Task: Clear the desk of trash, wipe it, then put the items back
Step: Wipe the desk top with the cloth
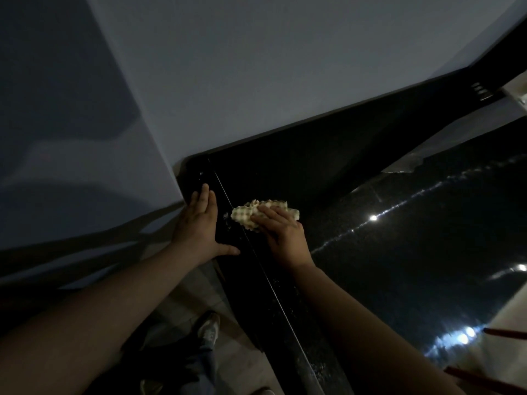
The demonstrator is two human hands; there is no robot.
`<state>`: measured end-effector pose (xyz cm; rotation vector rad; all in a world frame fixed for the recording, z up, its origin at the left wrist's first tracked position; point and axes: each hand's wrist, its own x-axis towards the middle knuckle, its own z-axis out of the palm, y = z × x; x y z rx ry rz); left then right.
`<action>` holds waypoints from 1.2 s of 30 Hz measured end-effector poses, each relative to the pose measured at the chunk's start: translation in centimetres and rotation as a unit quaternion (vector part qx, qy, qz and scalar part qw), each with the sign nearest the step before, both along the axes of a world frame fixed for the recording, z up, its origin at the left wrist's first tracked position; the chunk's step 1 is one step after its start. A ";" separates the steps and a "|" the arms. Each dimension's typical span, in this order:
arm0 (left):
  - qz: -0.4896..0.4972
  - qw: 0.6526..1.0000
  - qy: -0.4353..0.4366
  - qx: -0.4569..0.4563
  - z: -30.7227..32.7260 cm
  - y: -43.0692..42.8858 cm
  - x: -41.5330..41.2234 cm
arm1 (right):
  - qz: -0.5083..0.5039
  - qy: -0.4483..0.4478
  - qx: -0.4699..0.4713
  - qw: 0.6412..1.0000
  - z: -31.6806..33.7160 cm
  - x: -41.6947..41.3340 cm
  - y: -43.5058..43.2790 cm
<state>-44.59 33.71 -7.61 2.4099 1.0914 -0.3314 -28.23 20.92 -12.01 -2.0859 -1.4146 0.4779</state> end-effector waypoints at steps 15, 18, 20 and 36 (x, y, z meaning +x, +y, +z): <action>-0.017 0.999 0.028 -0.029 0.3 -7.5 -0.9 | -0.018 0.002 -0.034 0.999 0.6 -1.4 -4.9; -0.014 0.999 0.031 -0.027 0.2 -8.0 -0.8 | -0.025 0.010 -0.045 0.999 0.9 -1.8 -6.1; -0.011 0.999 0.026 -0.026 0.2 -8.1 -0.7 | -0.030 0.005 -0.042 0.999 1.0 -2.0 -6.9; 0.005 0.999 0.031 -0.041 0.4 -8.4 -0.7 | -0.049 0.008 -0.065 0.997 1.7 -3.4 -12.5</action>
